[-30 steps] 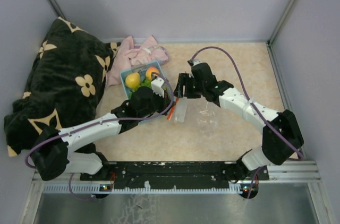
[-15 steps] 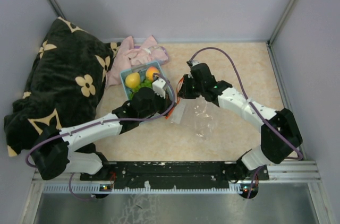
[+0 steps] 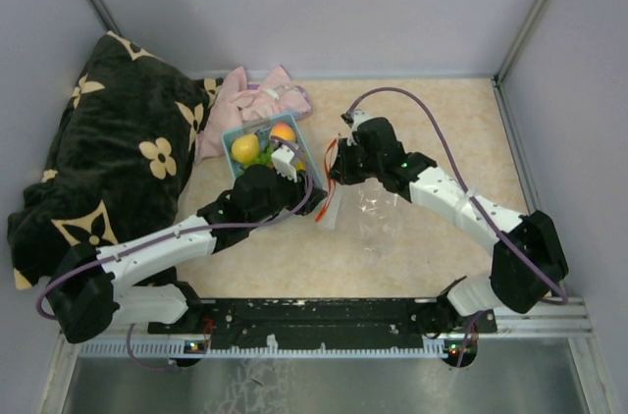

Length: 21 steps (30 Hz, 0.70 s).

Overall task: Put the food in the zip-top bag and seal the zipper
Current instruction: Open the zipper of the food storage bag.

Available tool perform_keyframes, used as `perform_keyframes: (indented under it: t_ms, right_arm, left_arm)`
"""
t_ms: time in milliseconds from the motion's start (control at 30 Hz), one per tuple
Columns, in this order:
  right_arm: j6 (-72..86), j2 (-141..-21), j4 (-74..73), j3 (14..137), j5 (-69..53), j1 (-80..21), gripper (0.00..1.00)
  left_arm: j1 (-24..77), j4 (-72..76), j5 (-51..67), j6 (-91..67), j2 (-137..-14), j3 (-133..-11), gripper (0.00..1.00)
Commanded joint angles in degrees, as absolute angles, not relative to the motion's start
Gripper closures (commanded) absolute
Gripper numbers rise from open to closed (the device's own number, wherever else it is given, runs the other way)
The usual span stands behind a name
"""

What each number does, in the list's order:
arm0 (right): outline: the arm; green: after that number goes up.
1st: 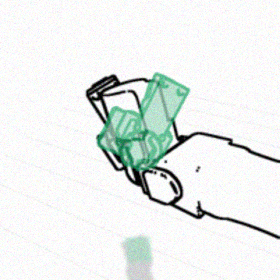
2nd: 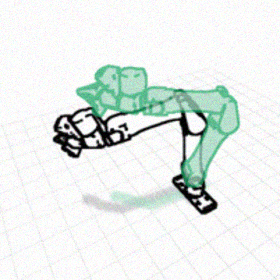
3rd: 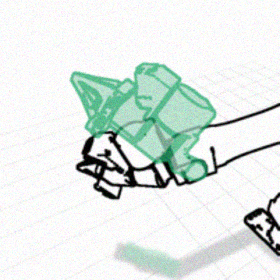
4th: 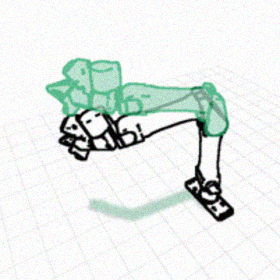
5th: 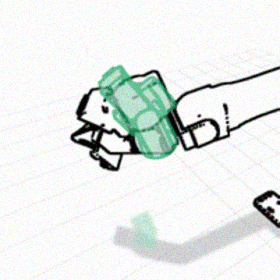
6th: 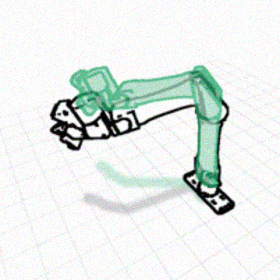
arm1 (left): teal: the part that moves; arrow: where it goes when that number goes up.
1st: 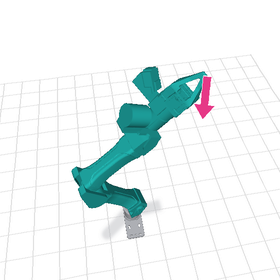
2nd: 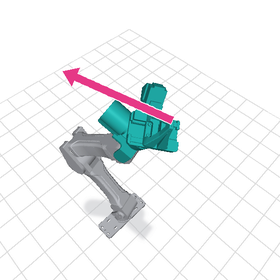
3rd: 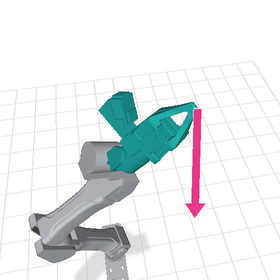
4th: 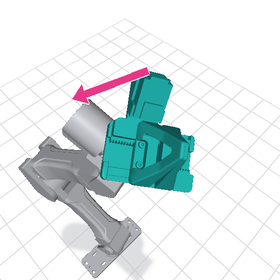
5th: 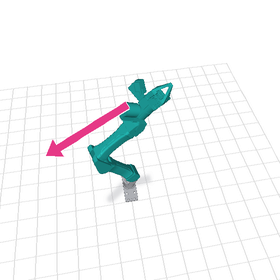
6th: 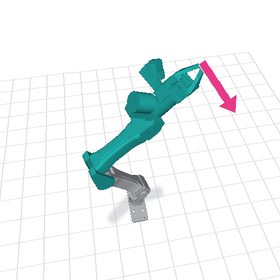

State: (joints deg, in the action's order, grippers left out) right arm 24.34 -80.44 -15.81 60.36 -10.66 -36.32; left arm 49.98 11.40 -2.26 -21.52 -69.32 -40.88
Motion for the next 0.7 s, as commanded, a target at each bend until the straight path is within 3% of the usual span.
perform_keyframes:
  t_ms: [0,267,667]
  right_arm:
    - [16.48,-76.24,-13.97,60.21,-14.92,-37.39,1.0]
    - [10.99,-72.07,-12.79,56.88,-18.14,-38.92,1.0]
    - [10.02,-70.08,-11.06,54.25,-17.38,-40.96,1.0]
  left_arm:
    - [47.66,11.51,0.01,-23.82,-67.94,-42.73,0.5]
    - [41.88,7.8,3.82,-25.66,-69.76,-46.99,0.41]
    - [41.4,6.64,5.29,-26.57,-74.05,-48.31,0.43]
